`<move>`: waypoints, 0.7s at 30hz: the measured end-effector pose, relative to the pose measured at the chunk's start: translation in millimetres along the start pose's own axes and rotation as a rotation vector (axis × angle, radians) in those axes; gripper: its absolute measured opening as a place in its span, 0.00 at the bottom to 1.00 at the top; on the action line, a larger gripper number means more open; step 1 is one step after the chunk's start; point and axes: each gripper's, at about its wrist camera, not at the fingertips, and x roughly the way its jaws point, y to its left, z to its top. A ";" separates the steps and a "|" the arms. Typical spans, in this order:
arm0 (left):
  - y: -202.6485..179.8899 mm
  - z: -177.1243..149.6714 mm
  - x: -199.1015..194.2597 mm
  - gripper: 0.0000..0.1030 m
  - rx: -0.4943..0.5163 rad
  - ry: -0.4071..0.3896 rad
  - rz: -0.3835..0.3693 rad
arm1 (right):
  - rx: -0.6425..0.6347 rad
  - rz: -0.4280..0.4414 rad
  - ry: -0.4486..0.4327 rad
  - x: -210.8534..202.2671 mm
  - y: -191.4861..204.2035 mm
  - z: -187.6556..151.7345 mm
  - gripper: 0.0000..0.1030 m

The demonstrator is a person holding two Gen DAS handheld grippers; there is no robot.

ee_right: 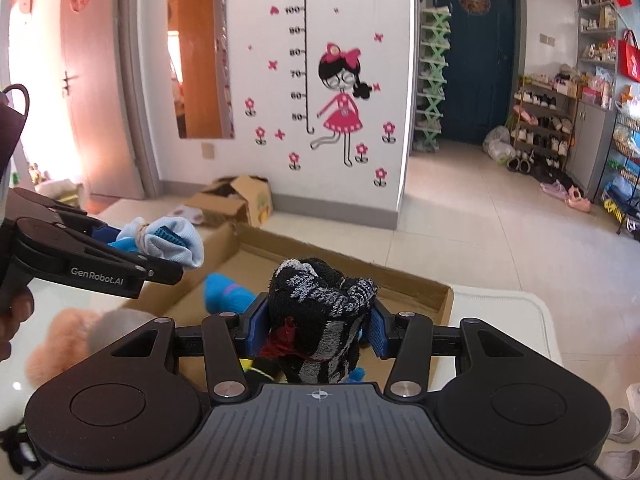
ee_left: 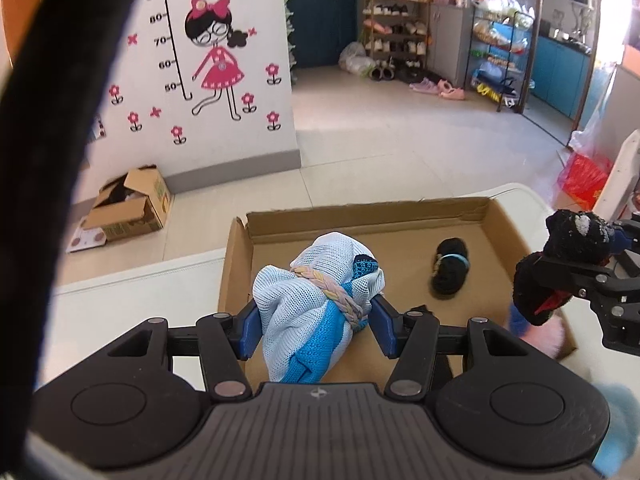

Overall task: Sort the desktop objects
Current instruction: 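Carry the light blue sock with the left gripper while the right carries the striped sock to the tray, then open both grippers to drop the socks into the tray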

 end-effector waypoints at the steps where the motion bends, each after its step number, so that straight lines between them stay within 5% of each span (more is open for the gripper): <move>1: 0.9 -1.5 4.5 0.50 -0.002 0.010 -0.003 | -0.003 -0.001 0.008 6.6 -0.2 -1.7 0.54; 12: -1.9 -7.9 21.3 0.50 0.000 0.085 -0.016 | -0.026 -0.011 0.086 52.7 4.9 -13.1 0.55; 15: -1.8 -10.4 20.0 0.51 0.006 0.092 -0.017 | -0.035 -0.013 0.076 52.5 7.7 -13.6 0.66; 21: 3.9 -7.1 21.2 0.56 -0.010 0.122 -0.053 | -0.038 -0.001 0.053 39.3 8.4 -8.9 0.67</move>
